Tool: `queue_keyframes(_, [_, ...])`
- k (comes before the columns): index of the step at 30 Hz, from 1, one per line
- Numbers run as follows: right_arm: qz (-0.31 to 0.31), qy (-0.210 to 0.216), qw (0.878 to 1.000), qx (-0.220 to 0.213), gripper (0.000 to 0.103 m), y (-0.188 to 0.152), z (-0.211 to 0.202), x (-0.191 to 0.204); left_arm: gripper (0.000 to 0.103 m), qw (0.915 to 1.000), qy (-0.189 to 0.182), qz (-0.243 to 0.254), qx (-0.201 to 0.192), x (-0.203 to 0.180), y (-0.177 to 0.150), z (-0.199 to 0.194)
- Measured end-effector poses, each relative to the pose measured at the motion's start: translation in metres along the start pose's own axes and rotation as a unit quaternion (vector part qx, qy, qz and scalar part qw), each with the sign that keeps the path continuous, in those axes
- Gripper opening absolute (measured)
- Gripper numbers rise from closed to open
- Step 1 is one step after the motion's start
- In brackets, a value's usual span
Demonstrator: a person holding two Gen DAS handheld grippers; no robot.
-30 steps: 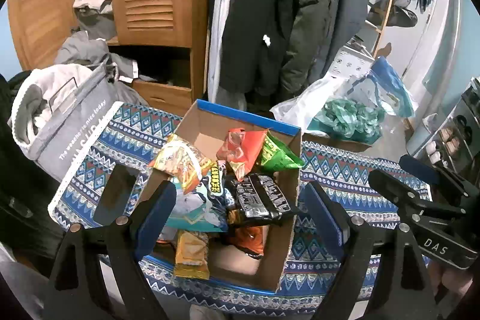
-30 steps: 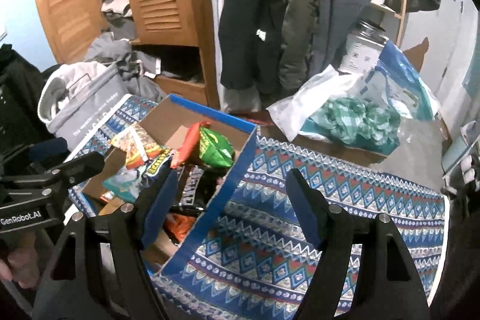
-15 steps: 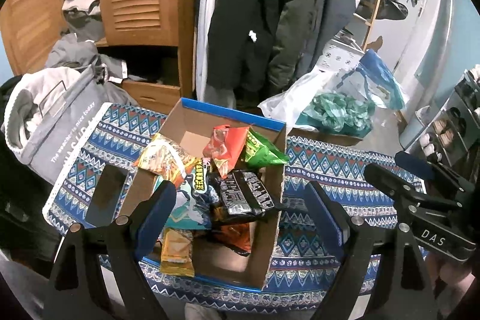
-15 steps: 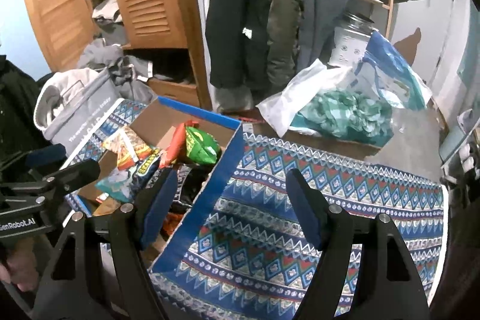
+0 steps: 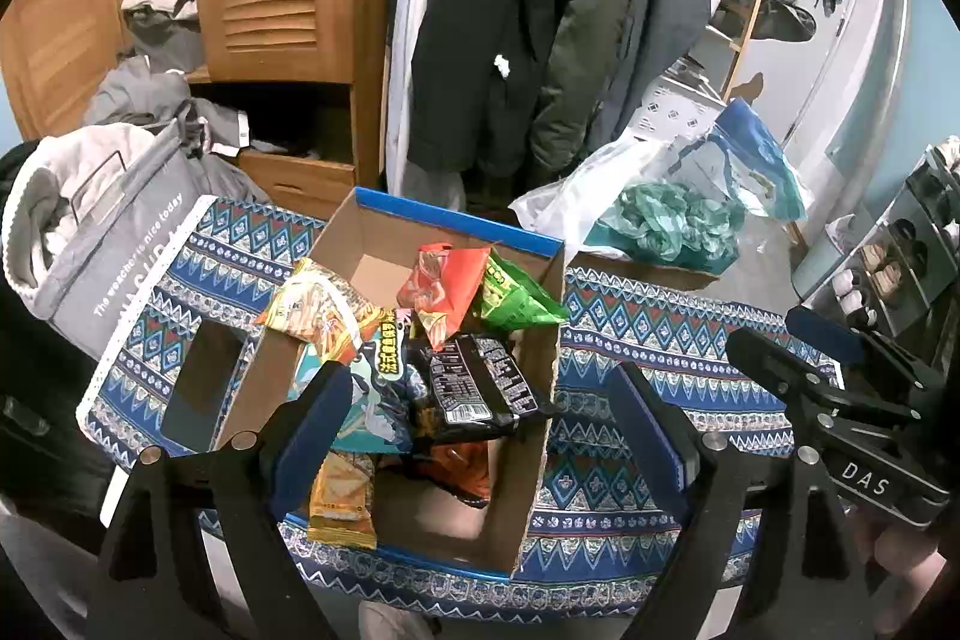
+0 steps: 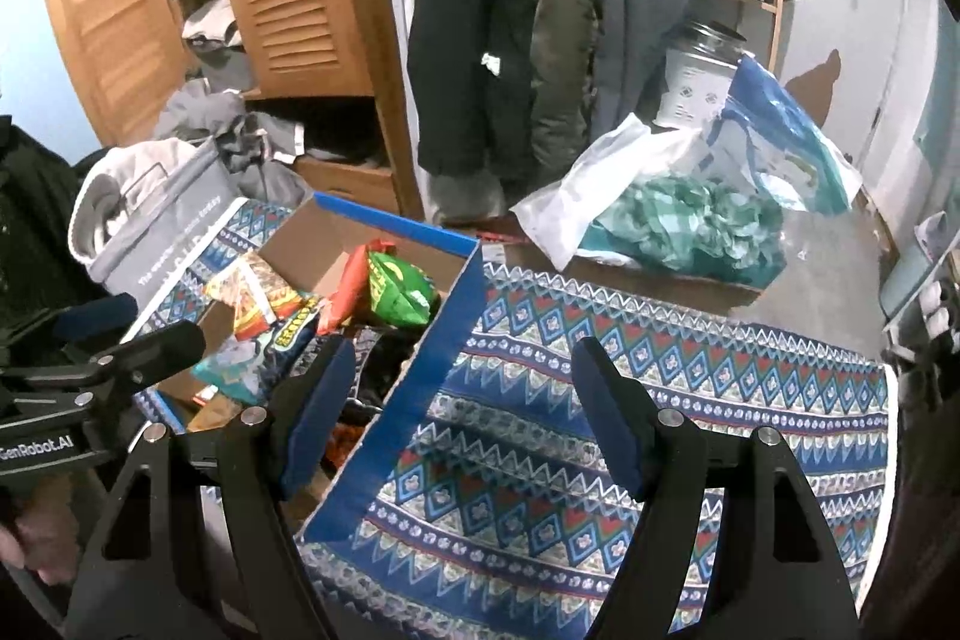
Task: Organize snacks
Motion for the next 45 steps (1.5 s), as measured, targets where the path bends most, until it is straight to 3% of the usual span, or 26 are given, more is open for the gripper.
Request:
queue_keyframes(31, [0.003, -0.001, 1.0, 0.001, 0.074, -0.0033, -0.0014, -0.0015, 0.088, 0.9996, 0.023, 0.01, -0.016, -0.002, 0.0026, -0.0058])
queue_keyframes(45, [0.004, -0.001, 1.0, 0.001, 0.074, -0.0034, -0.0014, -0.0013, 0.088, 0.9992, 0.034, 0.02, 0.001, -0.0037, -0.003, -0.0004])
Point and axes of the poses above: each gripper's, at about its wrist camera, not at the fingertips, and z roughly the way its jaws point, x to its left, y to its top, the point moved 8 cm from there along z, roughly the way its jaws point, and after that the axes turned 15 degrees about x, right-handed, at the moved point
